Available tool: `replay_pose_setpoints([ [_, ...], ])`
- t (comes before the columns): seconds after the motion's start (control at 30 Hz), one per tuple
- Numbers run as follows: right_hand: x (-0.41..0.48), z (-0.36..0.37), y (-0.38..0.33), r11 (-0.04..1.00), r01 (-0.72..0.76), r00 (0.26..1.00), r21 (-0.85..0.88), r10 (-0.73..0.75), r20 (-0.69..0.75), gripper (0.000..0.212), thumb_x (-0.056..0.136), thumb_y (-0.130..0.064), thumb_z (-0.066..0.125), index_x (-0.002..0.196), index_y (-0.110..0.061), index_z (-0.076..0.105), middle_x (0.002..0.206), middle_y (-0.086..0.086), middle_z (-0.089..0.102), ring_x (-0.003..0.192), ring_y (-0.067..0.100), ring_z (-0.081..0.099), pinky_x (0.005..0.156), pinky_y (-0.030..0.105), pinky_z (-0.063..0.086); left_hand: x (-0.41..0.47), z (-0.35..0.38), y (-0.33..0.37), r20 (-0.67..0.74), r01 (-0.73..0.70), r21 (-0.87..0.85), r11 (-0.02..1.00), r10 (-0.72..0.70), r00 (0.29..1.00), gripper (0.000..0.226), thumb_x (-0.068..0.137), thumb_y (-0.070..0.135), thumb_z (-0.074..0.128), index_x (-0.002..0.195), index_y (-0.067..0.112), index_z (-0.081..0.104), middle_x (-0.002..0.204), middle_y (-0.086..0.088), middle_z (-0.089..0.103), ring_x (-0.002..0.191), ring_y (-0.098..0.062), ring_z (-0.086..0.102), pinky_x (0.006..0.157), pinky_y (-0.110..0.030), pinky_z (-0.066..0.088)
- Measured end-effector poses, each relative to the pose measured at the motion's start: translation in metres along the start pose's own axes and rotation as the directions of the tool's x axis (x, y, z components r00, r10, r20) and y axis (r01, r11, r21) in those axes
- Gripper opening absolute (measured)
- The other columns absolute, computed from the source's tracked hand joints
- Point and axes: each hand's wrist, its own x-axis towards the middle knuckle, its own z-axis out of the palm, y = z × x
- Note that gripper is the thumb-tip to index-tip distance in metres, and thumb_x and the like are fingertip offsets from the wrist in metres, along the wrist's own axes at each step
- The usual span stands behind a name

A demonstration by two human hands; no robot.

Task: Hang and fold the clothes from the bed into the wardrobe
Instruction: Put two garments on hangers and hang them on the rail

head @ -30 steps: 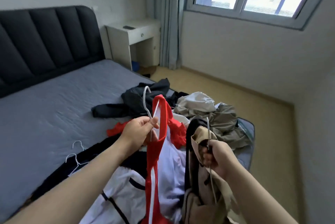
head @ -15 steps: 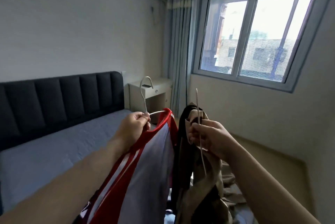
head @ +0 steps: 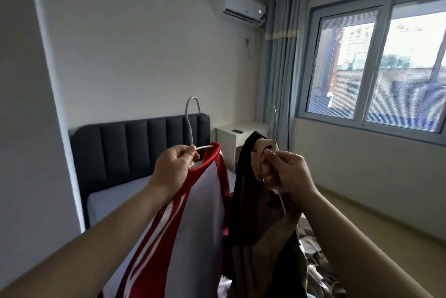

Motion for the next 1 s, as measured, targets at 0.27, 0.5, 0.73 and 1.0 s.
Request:
replay_pose_setpoints([
  [0.27, -0.021, 0.071, 0.02, 0.996, -0.047, 0.969, -0.077, 0.065, 0.239, 0.042, 0.096, -0.022, 0.058, 0.055, -0.012, 0.063, 0.043, 0.005, 0.048, 0.031, 0.016, 0.039, 0.042, 0.025, 0.039, -0.053, -0.073, -0.007, -0.228, 0.047, 0.165, 0.985, -0.008, 0.974, 0.035, 0.098, 0.031, 0.048, 0.074, 0.012, 0.065, 0.053, 0.007, 0.052, 0.04, 0.0, 0.043, 0.047, -0.013, 0.036],
  [0.5, -0.058, 0.136, 0.028, 0.988, -0.063, 0.853, -0.139, 0.125, 0.506, 0.04, 0.096, -0.027, 0.057, 0.061, -0.01, 0.066, 0.043, 0.002, 0.052, 0.033, 0.014, 0.044, 0.042, 0.028, 0.044, -0.121, -0.126, -0.013, -0.484, 0.195, 0.29, 0.937, -0.032, 0.875, 0.034, 0.098, 0.027, 0.048, 0.073, 0.01, 0.064, 0.053, 0.005, 0.053, 0.042, 0.001, 0.045, 0.049, -0.01, 0.037],
  [0.73, -0.149, 0.225, 0.01, 0.985, -0.151, 0.617, -0.087, 0.163, 0.77, 0.038, 0.097, -0.023, 0.054, 0.079, 0.009, 0.064, 0.046, 0.004, 0.055, 0.031, 0.012, 0.044, 0.034, 0.019, 0.039, -0.232, -0.211, 0.006, -0.695, 0.345, 0.298, 0.89, -0.046, 0.718, 0.033, 0.097, 0.028, 0.05, 0.073, 0.014, 0.067, 0.057, 0.005, 0.061, 0.043, 0.001, 0.047, 0.055, -0.024, 0.039],
  [1.0, -0.259, 0.355, 0.002, 0.995, -0.075, 0.422, -0.07, 0.096, 0.902, 0.035, 0.098, -0.022, 0.053, 0.071, -0.003, 0.065, 0.046, 0.003, 0.059, 0.031, 0.011, 0.048, 0.034, 0.016, 0.037, -0.353, -0.322, 0.034, -0.866, 0.475, 0.291, 0.831, 0.019, 0.499, 0.033, 0.098, 0.03, 0.048, 0.075, 0.019, 0.068, 0.057, 0.007, 0.063, 0.048, 0.002, 0.056, 0.05, -0.01, 0.043],
])
